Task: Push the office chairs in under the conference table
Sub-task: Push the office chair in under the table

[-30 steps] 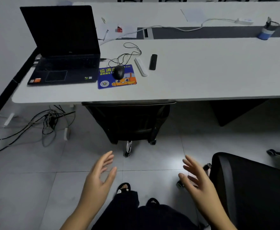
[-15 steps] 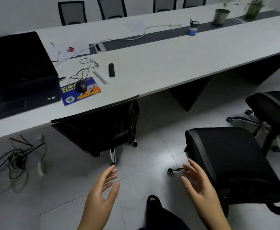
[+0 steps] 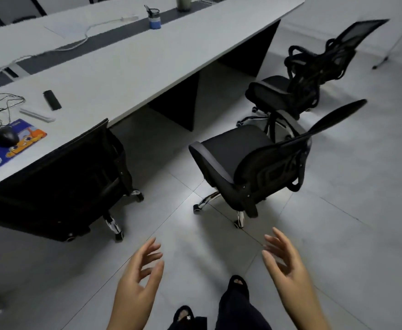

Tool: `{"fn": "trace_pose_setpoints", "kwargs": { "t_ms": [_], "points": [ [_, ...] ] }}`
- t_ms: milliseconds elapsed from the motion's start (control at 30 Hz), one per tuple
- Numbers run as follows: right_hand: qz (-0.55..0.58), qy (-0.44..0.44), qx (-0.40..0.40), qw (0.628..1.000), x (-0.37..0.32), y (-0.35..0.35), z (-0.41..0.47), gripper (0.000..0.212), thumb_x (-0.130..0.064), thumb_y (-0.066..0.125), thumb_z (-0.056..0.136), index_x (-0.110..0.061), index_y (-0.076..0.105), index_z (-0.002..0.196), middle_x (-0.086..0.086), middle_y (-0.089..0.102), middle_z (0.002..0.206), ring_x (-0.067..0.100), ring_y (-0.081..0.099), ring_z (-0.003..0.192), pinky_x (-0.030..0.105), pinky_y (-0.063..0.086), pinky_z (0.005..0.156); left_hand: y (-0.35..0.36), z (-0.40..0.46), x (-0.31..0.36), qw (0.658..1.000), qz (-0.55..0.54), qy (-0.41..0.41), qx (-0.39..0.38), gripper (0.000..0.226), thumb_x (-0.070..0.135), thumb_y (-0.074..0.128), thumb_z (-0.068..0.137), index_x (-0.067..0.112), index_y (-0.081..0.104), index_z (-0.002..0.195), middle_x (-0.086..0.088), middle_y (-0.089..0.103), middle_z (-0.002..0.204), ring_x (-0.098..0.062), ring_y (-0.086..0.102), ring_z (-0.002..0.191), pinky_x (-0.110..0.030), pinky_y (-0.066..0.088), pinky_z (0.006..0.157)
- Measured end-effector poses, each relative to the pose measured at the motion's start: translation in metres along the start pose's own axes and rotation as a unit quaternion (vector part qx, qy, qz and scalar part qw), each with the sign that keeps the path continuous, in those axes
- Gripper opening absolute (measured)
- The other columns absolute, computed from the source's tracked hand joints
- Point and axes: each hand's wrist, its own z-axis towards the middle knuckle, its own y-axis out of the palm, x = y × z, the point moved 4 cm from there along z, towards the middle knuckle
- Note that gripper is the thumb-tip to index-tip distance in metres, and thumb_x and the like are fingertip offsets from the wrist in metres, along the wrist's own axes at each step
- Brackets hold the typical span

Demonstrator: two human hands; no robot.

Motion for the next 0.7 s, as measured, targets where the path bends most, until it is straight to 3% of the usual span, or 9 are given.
{"fn": "trace_pose_setpoints", "kwargs": {
  "t_ms": [300,400,533,700],
  "points": [
    [0.008,0.011,0.064,0.998,0.041,-0.113,0.0,0.049,-0.006,0.061,0.084,-0.043,0.05,0.113,-0.014,0.066,0.106,-0.003,0.06,0.099,0.008,0.048,0.076,0.112,-0.005,0.031,0.998,0.003,0.033,-0.047,0.038,0.054,0.051,0.066,0.063,0.05,0.103,0.026,0.061,0.11,0.0,0.062,0.097,-0.007,0.047,0.075],
    [0.004,0.019,0.055,0.998,0.057,-0.172,0.015,0.048,-0.005,0.062,0.083,-0.042,0.051,0.112,-0.012,0.067,0.106,-0.003,0.06,0.097,0.014,0.048,0.076,0.174,-0.013,0.045,0.999,-0.007,0.03,-0.04,0.036,0.051,0.054,0.069,0.063,0.05,0.103,0.025,0.06,0.11,0.0,0.062,0.097,-0.007,0.047,0.074],
    [0.003,0.009,0.051,0.999,0.068,-0.239,0.046,0.046,-0.002,0.062,0.083,-0.038,0.053,0.111,-0.009,0.066,0.108,-0.002,0.061,0.095,0.006,0.047,0.073,0.254,-0.019,0.068,0.999,-0.008,0.035,-0.035,0.037,0.032,0.06,0.083,0.065,0.052,0.099,0.027,0.062,0.106,-0.001,0.062,0.097,-0.006,0.047,0.074],
    [0.01,0.009,0.033,0.999,0.08,-0.301,0.085,0.045,-0.005,0.06,0.084,-0.036,0.052,0.115,-0.008,0.063,0.111,-0.003,0.059,0.098,0.005,0.046,0.074,0.326,-0.021,0.092,0.999,0.007,0.032,-0.043,0.037,0.033,0.056,0.082,0.063,0.05,0.103,0.027,0.06,0.109,0.001,0.06,0.1,-0.006,0.047,0.078]
  ]
}}
